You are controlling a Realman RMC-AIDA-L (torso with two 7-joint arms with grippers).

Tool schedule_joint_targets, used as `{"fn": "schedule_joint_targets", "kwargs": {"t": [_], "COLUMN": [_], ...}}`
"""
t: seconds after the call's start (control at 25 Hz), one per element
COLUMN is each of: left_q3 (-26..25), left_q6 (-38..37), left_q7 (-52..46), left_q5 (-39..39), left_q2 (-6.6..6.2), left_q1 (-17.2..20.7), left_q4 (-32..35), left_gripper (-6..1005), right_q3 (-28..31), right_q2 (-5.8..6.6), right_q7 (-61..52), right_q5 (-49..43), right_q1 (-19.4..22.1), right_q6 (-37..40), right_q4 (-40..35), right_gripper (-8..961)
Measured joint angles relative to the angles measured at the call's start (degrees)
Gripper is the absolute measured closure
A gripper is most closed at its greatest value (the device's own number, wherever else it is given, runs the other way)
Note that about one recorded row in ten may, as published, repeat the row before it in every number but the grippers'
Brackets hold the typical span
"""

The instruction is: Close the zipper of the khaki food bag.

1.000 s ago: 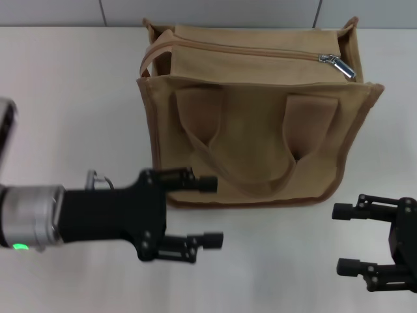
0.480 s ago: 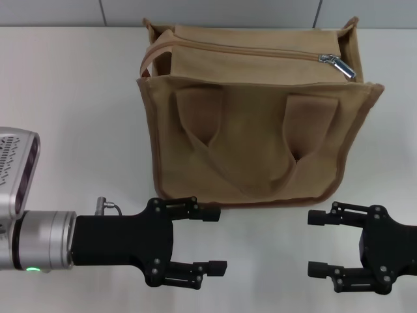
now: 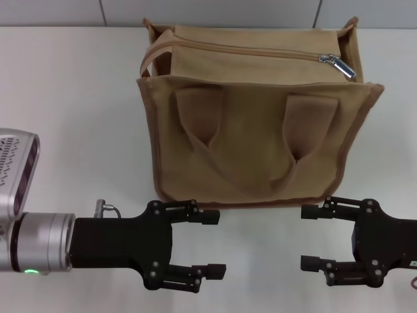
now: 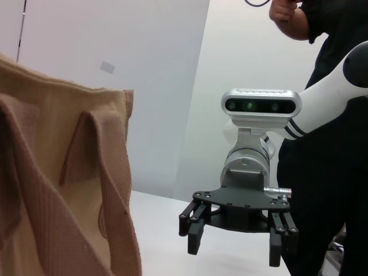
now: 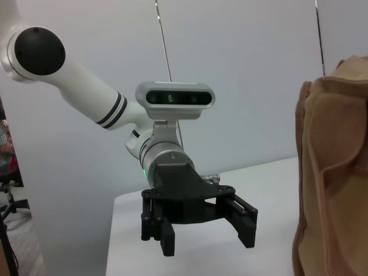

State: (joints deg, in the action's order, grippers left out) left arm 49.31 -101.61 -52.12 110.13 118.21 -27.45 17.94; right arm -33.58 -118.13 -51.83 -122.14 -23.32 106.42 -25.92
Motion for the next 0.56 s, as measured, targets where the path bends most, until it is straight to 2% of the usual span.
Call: {"fn": "schedule_joint_targets", "kwargs": {"t": [0.56], "left_q3": [0.0], "left_q6": [-0.03], "left_q7": [0.03], "left_q5": [0.17], "left_q2": [0.0], "left_q1": [0.3], "left_q4": [-0.02], "left_gripper": [194], "right_q3": [0.0], "right_q2": [0.0], "right_q7": [0.15], "right_q5": [-0.03], "right_q1": [-0.38], "right_q6": [-0.08], "right_q4": [0.08], "right_gripper": [185]}}
